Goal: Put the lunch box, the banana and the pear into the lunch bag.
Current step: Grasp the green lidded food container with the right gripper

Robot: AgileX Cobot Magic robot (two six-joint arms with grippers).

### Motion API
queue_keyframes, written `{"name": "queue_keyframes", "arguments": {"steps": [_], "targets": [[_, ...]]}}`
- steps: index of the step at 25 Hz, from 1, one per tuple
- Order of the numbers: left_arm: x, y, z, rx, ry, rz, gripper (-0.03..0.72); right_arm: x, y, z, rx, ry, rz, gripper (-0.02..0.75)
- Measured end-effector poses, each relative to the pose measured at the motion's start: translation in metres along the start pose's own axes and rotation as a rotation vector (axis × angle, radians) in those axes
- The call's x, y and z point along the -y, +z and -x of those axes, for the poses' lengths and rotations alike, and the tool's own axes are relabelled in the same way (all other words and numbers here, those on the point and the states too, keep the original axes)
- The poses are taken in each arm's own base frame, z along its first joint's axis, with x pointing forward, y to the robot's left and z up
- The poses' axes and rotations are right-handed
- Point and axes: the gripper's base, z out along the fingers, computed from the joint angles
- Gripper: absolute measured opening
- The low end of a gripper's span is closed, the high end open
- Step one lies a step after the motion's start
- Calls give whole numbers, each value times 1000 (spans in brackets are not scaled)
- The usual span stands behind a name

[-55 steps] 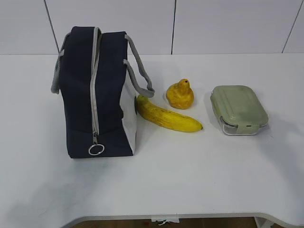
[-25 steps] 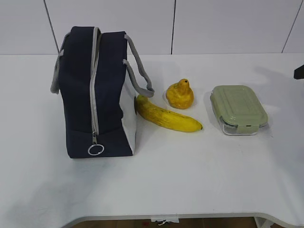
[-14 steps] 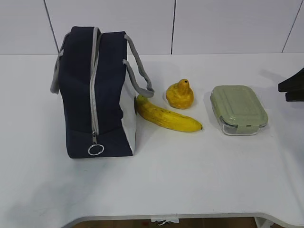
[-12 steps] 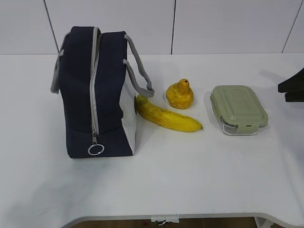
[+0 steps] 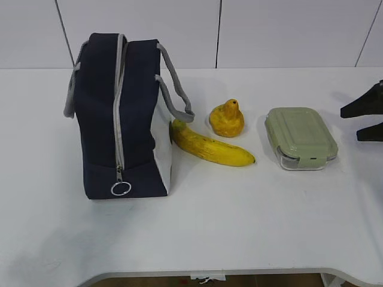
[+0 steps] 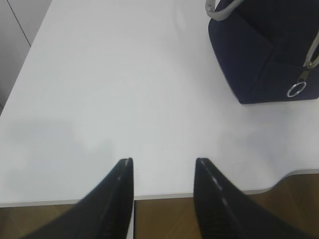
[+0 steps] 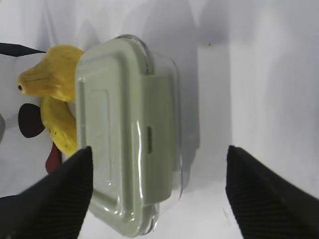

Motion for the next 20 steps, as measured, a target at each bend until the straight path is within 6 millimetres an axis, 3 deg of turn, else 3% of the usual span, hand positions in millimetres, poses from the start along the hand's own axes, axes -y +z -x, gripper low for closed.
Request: {"name": "queue_keyframes", "arguments": {"steps": [4, 12, 20], "targets": [[0, 0, 0, 0, 0, 0, 307, 9, 12, 8, -11, -17, 5, 624], [0, 0, 0, 0, 0, 0, 307, 5, 41, 9, -74, -97, 22, 586], [0, 0, 0, 0, 0, 0, 307, 0, 51, 7, -102, -116, 24, 582]]}}
